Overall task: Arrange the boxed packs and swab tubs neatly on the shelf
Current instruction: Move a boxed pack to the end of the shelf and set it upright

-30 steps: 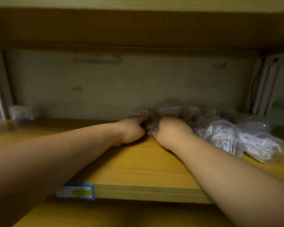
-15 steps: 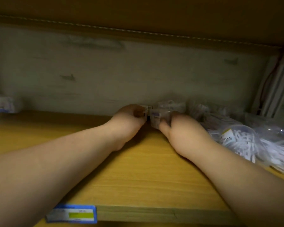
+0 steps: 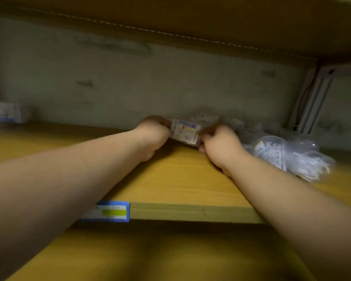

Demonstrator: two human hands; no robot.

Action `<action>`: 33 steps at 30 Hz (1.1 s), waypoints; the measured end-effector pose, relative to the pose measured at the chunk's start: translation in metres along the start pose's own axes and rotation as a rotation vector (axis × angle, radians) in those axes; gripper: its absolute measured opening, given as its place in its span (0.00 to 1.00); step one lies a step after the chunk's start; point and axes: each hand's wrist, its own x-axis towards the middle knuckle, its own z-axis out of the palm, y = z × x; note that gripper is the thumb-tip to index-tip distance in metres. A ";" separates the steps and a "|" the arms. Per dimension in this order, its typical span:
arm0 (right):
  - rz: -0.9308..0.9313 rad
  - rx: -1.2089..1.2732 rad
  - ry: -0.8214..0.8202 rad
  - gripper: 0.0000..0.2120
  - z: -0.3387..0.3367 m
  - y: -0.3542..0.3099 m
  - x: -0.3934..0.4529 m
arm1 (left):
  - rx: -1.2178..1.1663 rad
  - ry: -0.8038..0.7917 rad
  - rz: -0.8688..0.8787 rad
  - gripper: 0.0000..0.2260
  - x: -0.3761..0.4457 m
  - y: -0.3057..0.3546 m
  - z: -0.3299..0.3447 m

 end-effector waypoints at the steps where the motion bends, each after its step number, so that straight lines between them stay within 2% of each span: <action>1: -0.014 -0.031 -0.010 0.17 -0.002 -0.004 -0.007 | -0.009 0.003 -0.017 0.11 -0.008 0.004 -0.002; 4: -0.007 0.011 -0.108 0.15 -0.016 -0.019 -0.038 | -0.063 0.023 -0.066 0.17 -0.027 0.003 -0.007; 7: 0.040 0.092 -0.212 0.11 -0.033 -0.020 -0.070 | -0.054 0.088 -0.081 0.09 -0.090 0.025 -0.006; 11: -0.069 0.121 -0.283 0.14 -0.052 -0.013 -0.103 | 0.106 0.281 0.007 0.10 -0.138 0.034 -0.001; 13: -0.133 0.074 -0.244 0.15 -0.060 -0.010 -0.118 | 0.232 0.338 0.075 0.11 -0.155 0.039 0.004; 17: -0.187 -0.054 -0.176 0.18 -0.060 -0.015 -0.134 | 0.315 0.280 0.045 0.11 -0.166 0.036 0.008; 21: -0.177 -0.105 -0.181 0.14 -0.058 -0.019 -0.138 | 0.186 0.272 -0.009 0.14 -0.151 0.021 -0.001; 24: -0.179 -0.104 -0.144 0.12 -0.054 -0.014 -0.136 | 0.082 0.238 -0.020 0.14 -0.143 0.017 -0.007; 28: -0.184 -0.102 -0.135 0.16 -0.049 -0.011 -0.129 | -0.003 0.209 -0.058 0.14 -0.144 0.018 -0.007; 33: -0.166 0.029 -0.198 0.17 -0.053 -0.012 -0.131 | -0.043 0.201 -0.122 0.16 -0.154 0.034 -0.014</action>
